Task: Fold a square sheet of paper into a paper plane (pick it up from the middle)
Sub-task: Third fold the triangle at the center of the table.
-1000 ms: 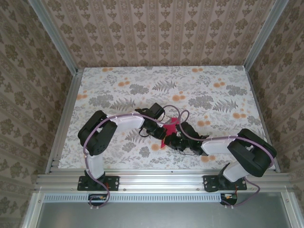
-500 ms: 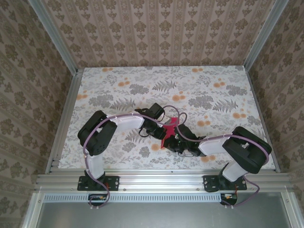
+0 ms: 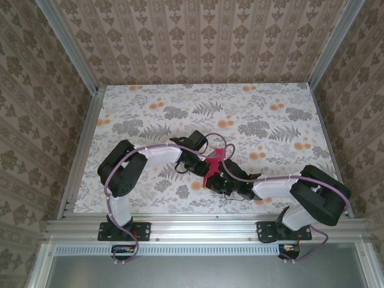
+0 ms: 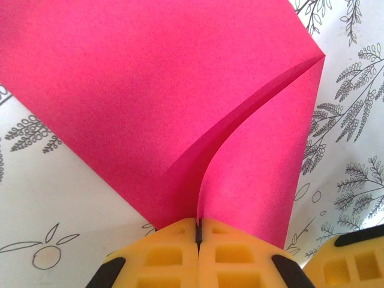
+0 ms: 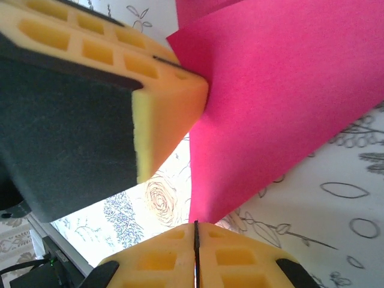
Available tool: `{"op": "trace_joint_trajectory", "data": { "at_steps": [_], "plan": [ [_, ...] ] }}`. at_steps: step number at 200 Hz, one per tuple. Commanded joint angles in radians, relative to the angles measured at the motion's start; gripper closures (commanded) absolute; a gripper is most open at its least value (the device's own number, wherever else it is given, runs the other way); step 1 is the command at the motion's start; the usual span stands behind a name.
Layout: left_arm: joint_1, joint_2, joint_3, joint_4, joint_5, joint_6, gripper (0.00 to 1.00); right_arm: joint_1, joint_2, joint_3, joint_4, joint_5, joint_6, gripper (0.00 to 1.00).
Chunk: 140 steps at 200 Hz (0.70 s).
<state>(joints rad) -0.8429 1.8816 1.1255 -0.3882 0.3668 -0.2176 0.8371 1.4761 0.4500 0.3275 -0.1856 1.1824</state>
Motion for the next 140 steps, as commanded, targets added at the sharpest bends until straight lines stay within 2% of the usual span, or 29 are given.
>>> {"op": "trace_joint_trajectory", "data": {
  "at_steps": [1,26,64,85,140],
  "plan": [
    [0.006,-0.003,-0.036,-0.062,-0.049,-0.014,1.00,0.017,0.054,0.042,0.031,0.018,0.019,0.91],
    [0.007,-0.005,-0.036,-0.065,-0.048,-0.014,1.00,0.020,0.104,0.033,0.102,0.015,0.042,0.91],
    [0.007,-0.010,-0.039,-0.068,-0.054,-0.011,1.00,0.030,0.142,0.040,-0.002,0.048,0.037,0.92],
    [0.008,-0.013,-0.045,-0.063,-0.054,-0.012,1.00,0.040,0.120,0.060,-0.078,0.063,0.022,0.93],
    [0.011,-0.021,-0.046,-0.066,-0.055,-0.014,1.00,0.045,0.007,0.067,-0.069,0.061,0.001,0.92]
  ]
}}
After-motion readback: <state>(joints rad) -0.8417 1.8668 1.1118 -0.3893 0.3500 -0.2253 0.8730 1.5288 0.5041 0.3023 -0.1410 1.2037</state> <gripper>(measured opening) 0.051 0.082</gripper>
